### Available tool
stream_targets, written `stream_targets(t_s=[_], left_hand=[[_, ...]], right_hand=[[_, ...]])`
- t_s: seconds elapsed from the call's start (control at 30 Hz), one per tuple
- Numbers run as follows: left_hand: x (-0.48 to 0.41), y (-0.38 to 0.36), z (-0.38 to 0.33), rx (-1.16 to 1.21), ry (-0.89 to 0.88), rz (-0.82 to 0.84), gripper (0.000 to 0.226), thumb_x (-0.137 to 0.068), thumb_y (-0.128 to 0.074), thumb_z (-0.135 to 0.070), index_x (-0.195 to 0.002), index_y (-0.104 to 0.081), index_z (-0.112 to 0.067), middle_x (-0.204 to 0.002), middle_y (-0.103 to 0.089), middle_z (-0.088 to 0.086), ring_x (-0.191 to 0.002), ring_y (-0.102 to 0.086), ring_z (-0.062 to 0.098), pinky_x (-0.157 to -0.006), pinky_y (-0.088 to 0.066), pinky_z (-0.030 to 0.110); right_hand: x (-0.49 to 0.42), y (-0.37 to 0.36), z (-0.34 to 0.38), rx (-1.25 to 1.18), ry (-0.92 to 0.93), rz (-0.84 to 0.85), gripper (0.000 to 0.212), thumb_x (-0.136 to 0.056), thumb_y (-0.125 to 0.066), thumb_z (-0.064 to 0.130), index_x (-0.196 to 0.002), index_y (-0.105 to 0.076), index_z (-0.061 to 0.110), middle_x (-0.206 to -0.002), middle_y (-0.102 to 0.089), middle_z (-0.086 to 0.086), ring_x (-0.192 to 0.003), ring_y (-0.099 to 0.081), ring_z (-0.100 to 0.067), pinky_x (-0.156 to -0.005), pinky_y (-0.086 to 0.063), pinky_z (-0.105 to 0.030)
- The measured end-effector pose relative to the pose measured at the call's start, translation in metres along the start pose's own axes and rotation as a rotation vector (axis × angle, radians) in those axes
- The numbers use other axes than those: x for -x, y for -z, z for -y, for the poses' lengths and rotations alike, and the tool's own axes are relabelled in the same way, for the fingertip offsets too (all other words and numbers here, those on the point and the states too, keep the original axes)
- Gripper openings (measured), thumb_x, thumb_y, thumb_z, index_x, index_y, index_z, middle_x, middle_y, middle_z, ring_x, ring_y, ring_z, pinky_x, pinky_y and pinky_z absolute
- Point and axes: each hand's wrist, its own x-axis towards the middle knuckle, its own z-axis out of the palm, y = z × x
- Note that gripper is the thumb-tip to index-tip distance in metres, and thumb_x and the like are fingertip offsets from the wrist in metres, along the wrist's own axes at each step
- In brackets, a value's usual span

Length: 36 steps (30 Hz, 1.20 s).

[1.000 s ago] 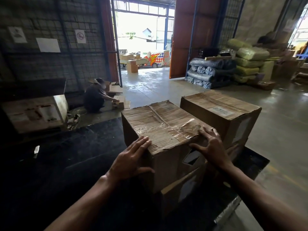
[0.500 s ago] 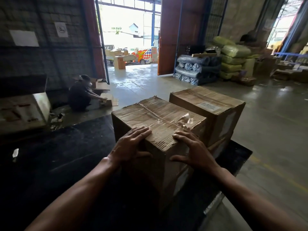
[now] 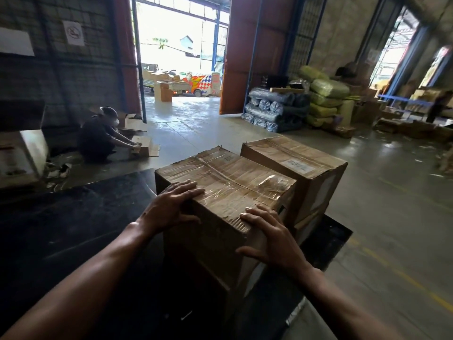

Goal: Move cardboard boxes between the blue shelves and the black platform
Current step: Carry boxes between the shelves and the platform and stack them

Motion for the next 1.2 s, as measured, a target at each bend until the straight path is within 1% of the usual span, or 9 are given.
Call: stream_targets(t_s=[0.2, 0.3, 0.43, 0.5, 0.57, 0.8, 0.9, 1.1, 1.2], left_hand=[[0.003, -0.009, -0.017, -0.04, -0.031, -0.113, 0.066, -0.082, -0.057, -0.071, -0.132, -0.062, -0.027, -0.137, -0.06, -0.003, -0.131, -0.051, 0.016, -0.109, -0.042, 0.04], [0.001, 0.001, -0.008, -0.073, -0.048, -0.053, 0.065, -0.084, -0.053, -0.072, -0.135, -0.059, -0.031, -0.14, -0.057, -0.003, -0.133, -0.049, 0.017, -0.11, -0.042, 0.045], [-0.007, 0.023, 0.024, 0.014, 0.396, 0.117, 0.104, -0.049, -0.042, -0.101, -0.138, -0.048, -0.047, -0.16, -0.028, 0.004, -0.149, -0.019, 0.024, -0.12, -0.021, 0.048], [-0.01, 0.031, 0.037, 0.06, 0.49, 0.183, 0.114, -0.037, -0.046, -0.103, -0.139, -0.043, -0.052, -0.164, -0.01, 0.002, -0.152, -0.003, 0.023, -0.121, -0.014, 0.05], [-0.011, 0.036, 0.045, 0.101, 0.525, 0.188, 0.118, -0.034, -0.052, -0.1, -0.14, -0.043, -0.05, -0.165, -0.009, 0.002, -0.151, -0.007, 0.025, -0.121, -0.016, 0.051], [0.011, 0.039, 0.046, 0.123, 0.448, 0.045, 0.092, -0.053, -0.077, -0.074, -0.135, -0.056, -0.037, -0.152, -0.043, 0.0, -0.138, -0.042, 0.017, -0.116, -0.03, 0.031], [0.032, 0.042, 0.036, 0.136, 0.361, -0.05, 0.073, -0.065, -0.074, -0.058, -0.133, -0.059, -0.033, -0.145, -0.049, -0.005, -0.13, -0.049, 0.009, -0.112, -0.039, 0.033], [0.078, 0.043, -0.006, 0.145, 0.188, -0.257, 0.057, -0.078, -0.07, -0.05, -0.129, -0.064, -0.025, -0.136, -0.059, -0.003, -0.119, -0.061, 0.009, -0.101, -0.05, 0.03], [0.074, 0.051, -0.002, 0.19, 0.17, -0.156, 0.066, -0.076, -0.071, -0.054, -0.133, -0.06, -0.024, -0.142, -0.055, -0.002, -0.13, -0.053, 0.009, -0.107, -0.045, 0.035]], right_hand=[[0.0, 0.018, -0.019, -0.01, -0.007, 0.053, 0.072, -0.075, -0.067, 0.068, -0.134, -0.057, 0.028, -0.143, -0.045, 0.014, -0.142, -0.022, 0.004, -0.112, -0.016, -0.009], [0.004, 0.018, -0.024, -0.004, -0.025, 0.048, 0.07, -0.076, -0.071, 0.058, -0.136, -0.055, 0.027, -0.145, -0.044, 0.012, -0.143, -0.02, 0.004, -0.111, -0.018, -0.009], [0.008, 0.01, -0.022, 0.01, -0.047, 0.029, 0.069, -0.076, -0.072, 0.053, -0.137, -0.053, 0.027, -0.147, -0.042, 0.01, -0.145, -0.02, 0.0, -0.11, -0.019, -0.009], [0.009, 0.01, -0.021, 0.009, -0.058, 0.029, 0.07, -0.077, -0.07, 0.055, -0.139, -0.051, 0.027, -0.148, -0.04, 0.011, -0.146, -0.019, -0.002, -0.111, -0.016, -0.007], [0.01, 0.01, -0.021, 0.019, -0.058, 0.035, 0.071, -0.078, -0.069, 0.057, -0.14, -0.05, 0.027, -0.149, -0.038, 0.012, -0.146, -0.017, -0.001, -0.11, -0.015, -0.006], [0.009, 0.015, -0.025, 0.061, -0.068, 0.045, 0.069, -0.079, -0.066, 0.055, -0.14, -0.048, 0.025, -0.148, -0.037, 0.01, -0.144, -0.024, -0.007, -0.113, -0.017, -0.015], [0.001, 0.022, -0.033, 0.061, -0.119, 0.044, 0.065, -0.079, -0.076, 0.036, -0.137, -0.051, 0.021, -0.146, -0.039, 0.008, -0.142, -0.028, -0.011, -0.114, -0.025, -0.03], [-0.015, 0.035, -0.058, 0.087, -0.145, 0.064, 0.059, -0.078, -0.079, 0.021, -0.133, -0.058, 0.018, -0.142, -0.052, -0.004, -0.135, -0.035, -0.013, -0.112, -0.035, -0.038], [-0.023, 0.026, -0.054, 0.122, -0.133, 0.052, 0.059, -0.077, -0.081, 0.022, -0.132, -0.06, 0.019, -0.14, -0.054, -0.005, -0.133, -0.041, -0.02, -0.108, -0.035, -0.036]])
